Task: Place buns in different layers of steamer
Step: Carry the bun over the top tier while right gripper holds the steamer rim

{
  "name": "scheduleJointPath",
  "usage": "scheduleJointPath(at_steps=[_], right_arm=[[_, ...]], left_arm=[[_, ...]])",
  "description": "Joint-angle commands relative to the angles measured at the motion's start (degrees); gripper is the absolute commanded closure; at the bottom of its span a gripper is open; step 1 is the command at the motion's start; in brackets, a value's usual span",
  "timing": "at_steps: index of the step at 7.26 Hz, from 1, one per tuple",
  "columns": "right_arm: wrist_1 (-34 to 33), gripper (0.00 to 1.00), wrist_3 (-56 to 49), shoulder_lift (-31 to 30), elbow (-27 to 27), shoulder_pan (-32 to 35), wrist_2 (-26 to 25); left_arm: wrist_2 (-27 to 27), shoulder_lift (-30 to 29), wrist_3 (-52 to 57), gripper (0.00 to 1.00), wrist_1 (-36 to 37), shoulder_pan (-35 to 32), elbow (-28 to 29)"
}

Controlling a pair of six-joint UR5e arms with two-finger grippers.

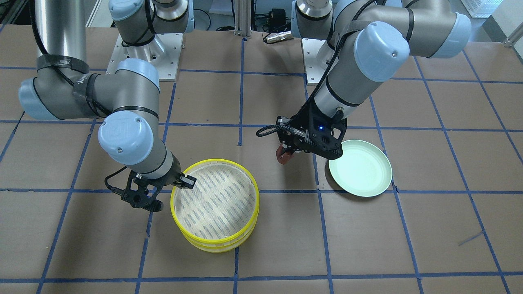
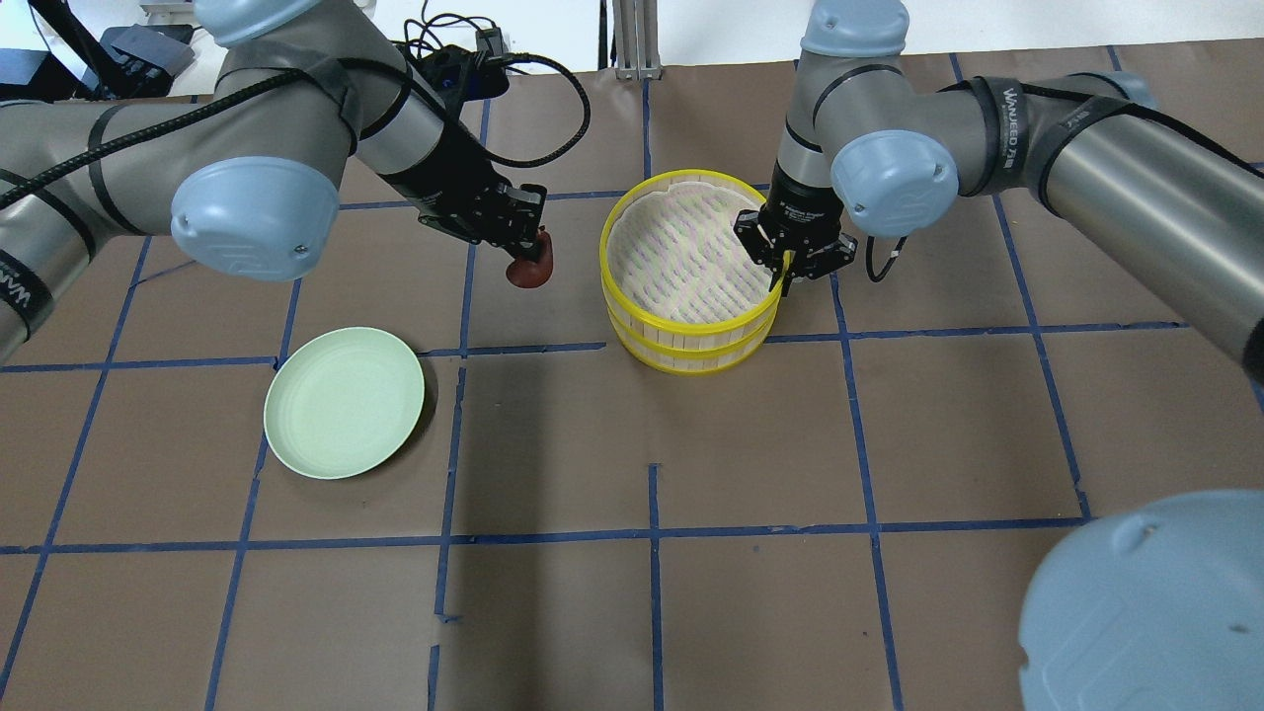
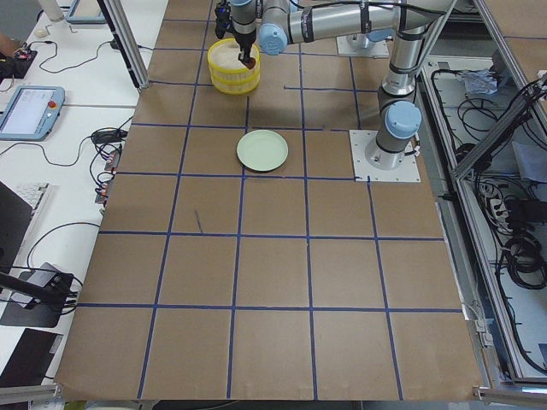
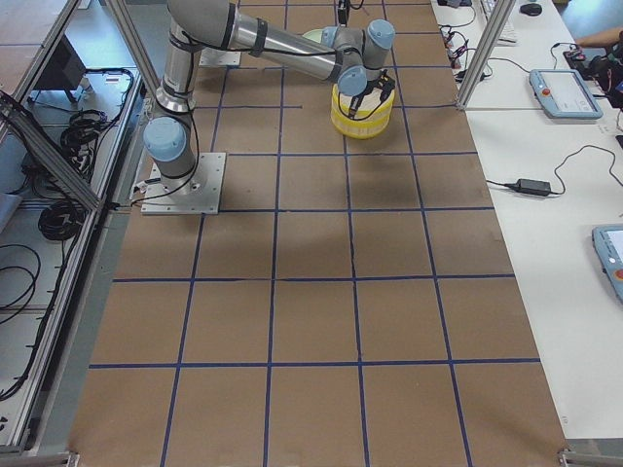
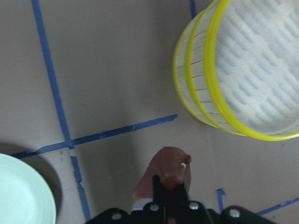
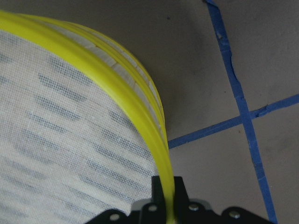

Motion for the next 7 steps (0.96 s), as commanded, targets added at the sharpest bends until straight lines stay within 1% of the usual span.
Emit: scheduleJointPath(at_steps=[1,2,3,4,5,6,7], right_arm=[[-0.25,0.84,0.75,0.05,0.31,0.88,0.02],[-0.25,0.66,2.93,-0.03,0.31,1.32,0.19],[0.09,0.3,4.44,-0.29,0.4,1.84,0.02],[-0.08,0.1,4.28,-0.47,0.23,1.85,-0.42],[-2.43,0.01,3.49,-1.26,-0.38,1.76,-0.6],[-2.71,0.0,0.26,-2.92,-0.91,1.24,-0.6],[-1.41,0.0,-3.34,-4.5,-1.87,0.63,-0.86]], left_arm=[[-5.95,-1.63,1.23,0.98,6.89,-0.12,-0.72],[-8.42,-2.42,1.06,0.98,9.26,-0.12,-0.81],[-8.71,-2.95,0.97,0.98,9.98,-0.12,-0.81],[-8.97,-2.95,0.97,0.97,10.42,-0.12,-0.81],[-11.5,-3.3,0.97,0.96,11.91,-0.21,-0.89],[-12.39,-4.0,1.05,0.9,13.58,-0.21,-0.89],[-12.49,-4.62,0.97,0.86,16.03,-0.21,-0.89]])
